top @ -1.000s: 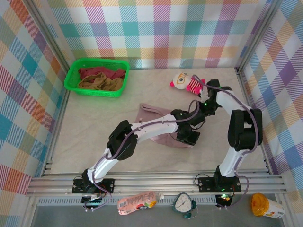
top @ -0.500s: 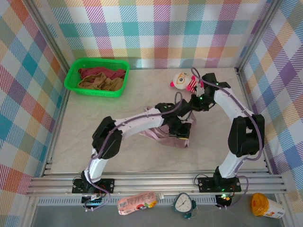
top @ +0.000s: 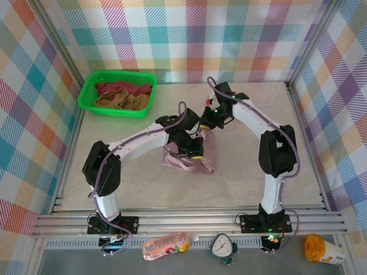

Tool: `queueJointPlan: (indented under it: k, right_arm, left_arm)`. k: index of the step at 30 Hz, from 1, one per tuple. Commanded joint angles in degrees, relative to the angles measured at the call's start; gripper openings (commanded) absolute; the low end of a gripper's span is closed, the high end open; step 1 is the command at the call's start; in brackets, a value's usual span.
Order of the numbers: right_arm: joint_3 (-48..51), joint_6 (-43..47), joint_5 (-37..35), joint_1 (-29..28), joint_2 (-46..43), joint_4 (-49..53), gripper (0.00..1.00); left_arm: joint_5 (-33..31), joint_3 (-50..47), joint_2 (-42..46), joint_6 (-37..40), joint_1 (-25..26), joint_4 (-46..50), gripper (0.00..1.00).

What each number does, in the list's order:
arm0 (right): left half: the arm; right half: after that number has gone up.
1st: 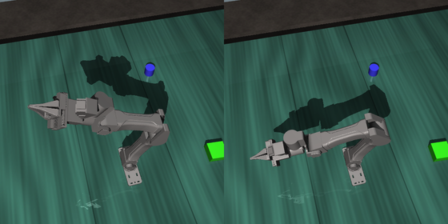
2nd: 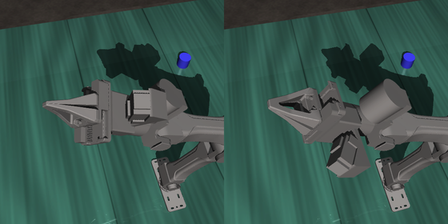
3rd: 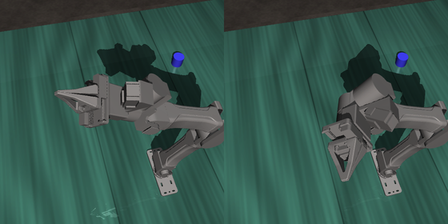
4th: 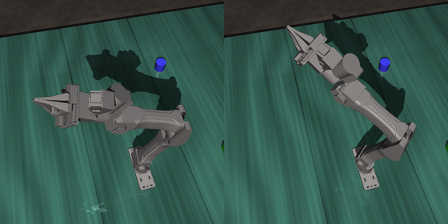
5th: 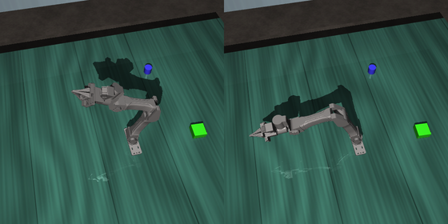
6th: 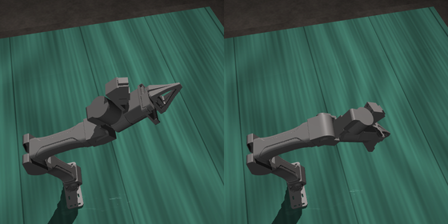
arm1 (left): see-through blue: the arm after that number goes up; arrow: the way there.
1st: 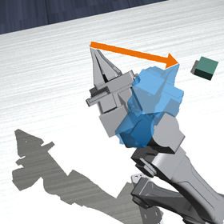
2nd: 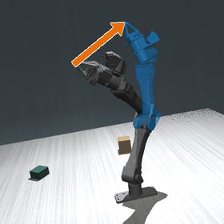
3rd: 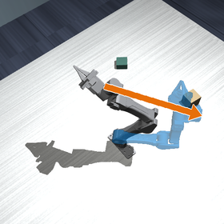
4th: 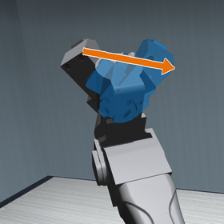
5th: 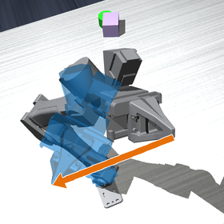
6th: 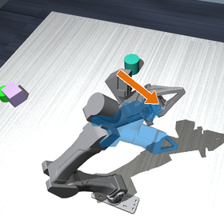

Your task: Fold and stack the tank tops

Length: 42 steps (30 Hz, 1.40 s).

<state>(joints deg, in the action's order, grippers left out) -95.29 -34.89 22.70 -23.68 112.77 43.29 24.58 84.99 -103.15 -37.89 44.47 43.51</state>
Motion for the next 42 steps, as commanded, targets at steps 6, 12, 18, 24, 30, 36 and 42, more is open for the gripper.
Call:
queueJointPlan:
  k: [6, 12, 18, 24, 30, 36, 42]
  right_arm:
    - [-5.99, -8.81, 3.24, -4.51, 4.79, -6.13, 0.10]
    - [-6.75, -13.03, 5.37, -6.89, 5.87, -12.16, 0.08]
    - [-6.39, -8.89, 2.76, -5.85, 3.91, -8.64, 0.07]
    - [-0.72, -3.74, 2.58, -0.56, -1.68, -5.09, 0.06]
    - [8.30, 0.00, 4.19, 6.86, -8.27, -4.09, 0.05]
    - [14.09, 3.39, 4.22, 13.37, -13.53, -2.05, 0.04]
    - [15.22, 3.87, 4.04, 15.68, -15.91, -0.77, 0.05]
  left_arm:
    - [-1.92, -6.24, 7.21, 2.75, -4.42, 5.57, 0.00]
    - [-3.92, -5.29, 9.81, 4.75, -6.70, 10.45, 0.00]
    - [-1.32, -2.85, 9.49, 3.29, -5.48, 9.99, 0.00]
    - [-0.74, 2.10, 5.02, -1.27, 0.51, 4.65, 0.00]
    - [-0.59, 8.95, -2.85, -4.64, 7.44, 0.07, 0.00]
    - [-0.32, 18.09, -11.56, -7.06, 12.74, -2.90, 0.00]
    - [-1.12, 23.11, -14.38, -7.89, 13.83, -2.76, 0.00]
